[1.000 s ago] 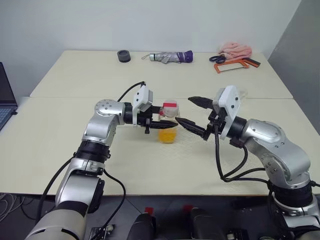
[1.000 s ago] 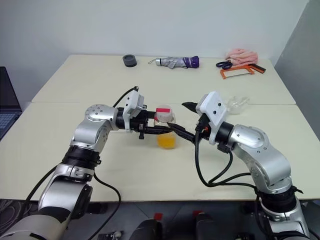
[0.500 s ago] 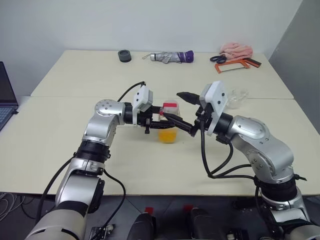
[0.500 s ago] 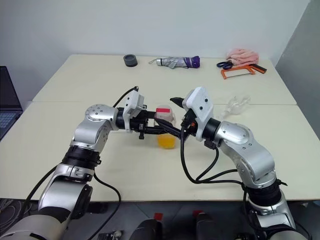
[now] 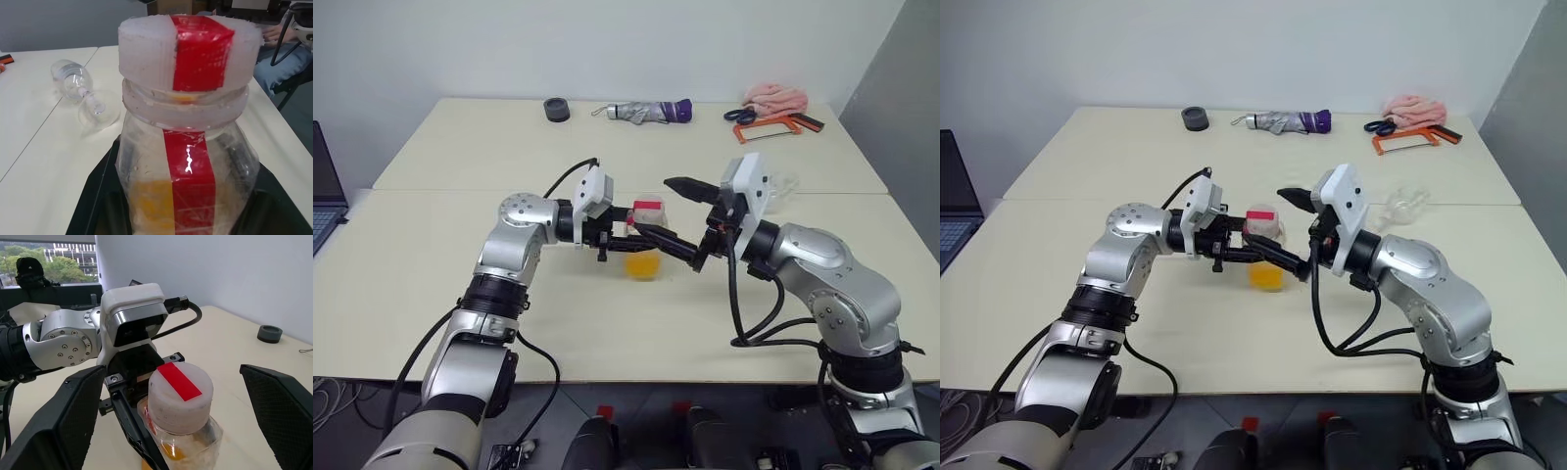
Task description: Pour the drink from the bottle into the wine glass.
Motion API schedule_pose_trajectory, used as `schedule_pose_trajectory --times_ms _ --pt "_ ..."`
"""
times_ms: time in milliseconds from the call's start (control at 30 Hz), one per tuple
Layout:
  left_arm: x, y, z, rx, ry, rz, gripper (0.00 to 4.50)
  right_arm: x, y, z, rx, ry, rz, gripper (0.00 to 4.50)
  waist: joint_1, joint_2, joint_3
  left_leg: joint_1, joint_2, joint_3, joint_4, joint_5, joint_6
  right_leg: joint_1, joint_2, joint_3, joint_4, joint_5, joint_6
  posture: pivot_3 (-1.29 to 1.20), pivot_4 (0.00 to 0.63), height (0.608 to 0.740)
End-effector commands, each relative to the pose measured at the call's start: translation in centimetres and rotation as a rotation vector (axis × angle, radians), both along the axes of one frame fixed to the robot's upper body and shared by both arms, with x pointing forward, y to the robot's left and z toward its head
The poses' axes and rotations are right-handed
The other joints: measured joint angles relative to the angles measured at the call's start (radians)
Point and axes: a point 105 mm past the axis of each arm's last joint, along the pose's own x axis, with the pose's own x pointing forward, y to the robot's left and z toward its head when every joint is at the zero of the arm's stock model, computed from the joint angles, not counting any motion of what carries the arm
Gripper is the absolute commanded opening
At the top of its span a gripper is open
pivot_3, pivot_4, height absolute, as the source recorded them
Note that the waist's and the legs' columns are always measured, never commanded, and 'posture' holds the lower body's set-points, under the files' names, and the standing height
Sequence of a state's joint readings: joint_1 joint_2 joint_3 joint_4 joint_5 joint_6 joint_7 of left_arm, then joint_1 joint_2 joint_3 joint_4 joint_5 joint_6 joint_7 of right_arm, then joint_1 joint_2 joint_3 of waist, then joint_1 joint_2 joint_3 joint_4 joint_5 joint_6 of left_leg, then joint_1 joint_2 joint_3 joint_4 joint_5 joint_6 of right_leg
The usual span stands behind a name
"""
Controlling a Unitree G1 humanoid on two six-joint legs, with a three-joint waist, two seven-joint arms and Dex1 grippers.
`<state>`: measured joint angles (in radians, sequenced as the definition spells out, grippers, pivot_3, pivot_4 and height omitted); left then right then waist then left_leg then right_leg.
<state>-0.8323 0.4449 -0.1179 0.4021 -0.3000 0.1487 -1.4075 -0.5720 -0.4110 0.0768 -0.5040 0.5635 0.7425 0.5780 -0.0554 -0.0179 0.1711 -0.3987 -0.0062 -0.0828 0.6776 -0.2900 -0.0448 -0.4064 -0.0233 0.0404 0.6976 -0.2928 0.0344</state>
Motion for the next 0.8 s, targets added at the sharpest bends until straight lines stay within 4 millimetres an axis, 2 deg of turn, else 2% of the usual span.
schedule_pose_trajectory --times_ms 33,333,733,800 --pt "-0.4 -0.1 1.3 -0.035 -0.044 -0.02 1.81 -0.4 -0.5 0.8 -0.014 -0.024 0.029 4.5 0.0 0.0 0.0 0.0 0.0 0.0 0.0 0.0 0.0 0.0 0.0 0.0 0.0 0.0 0.0 0.0 0.15 0.74" --pt "-0.6 -0.5 1.2 -0.04 -0.039 -0.033 1.81 0.4 -0.1 -0.1 -0.044 0.01 0.026 4.5 0.0 0.0 0.0 0.0 0.0 0.0 0.0 0.0 0.0 0.0 0.0 0.0 0.0 0.0 0.0 0.0 0.15 0.74" --pt "-0.6 -0.7 1.1 -0.045 -0.038 -0.037 1.81 0.7 1.0 0.4 -0.026 0.002 0.06 4.5 0.0 0.0 0.0 0.0 0.0 0.0 0.0 0.0 0.0 0.0 0.0 0.0 0.0 0.0 0.0 0.0 0.15 0.74" --pt "-0.6 -0.7 1.1 -0.046 -0.037 -0.036 1.81 0.7 1.2 0.2 -0.037 -0.004 0.061 4.13 0.0 0.0 0.0 0.0 0.0 0.0 0.0 0.0 0.0 0.0 0.0 0.0 0.0 0.0 0.0 0.0 0.15 0.74"
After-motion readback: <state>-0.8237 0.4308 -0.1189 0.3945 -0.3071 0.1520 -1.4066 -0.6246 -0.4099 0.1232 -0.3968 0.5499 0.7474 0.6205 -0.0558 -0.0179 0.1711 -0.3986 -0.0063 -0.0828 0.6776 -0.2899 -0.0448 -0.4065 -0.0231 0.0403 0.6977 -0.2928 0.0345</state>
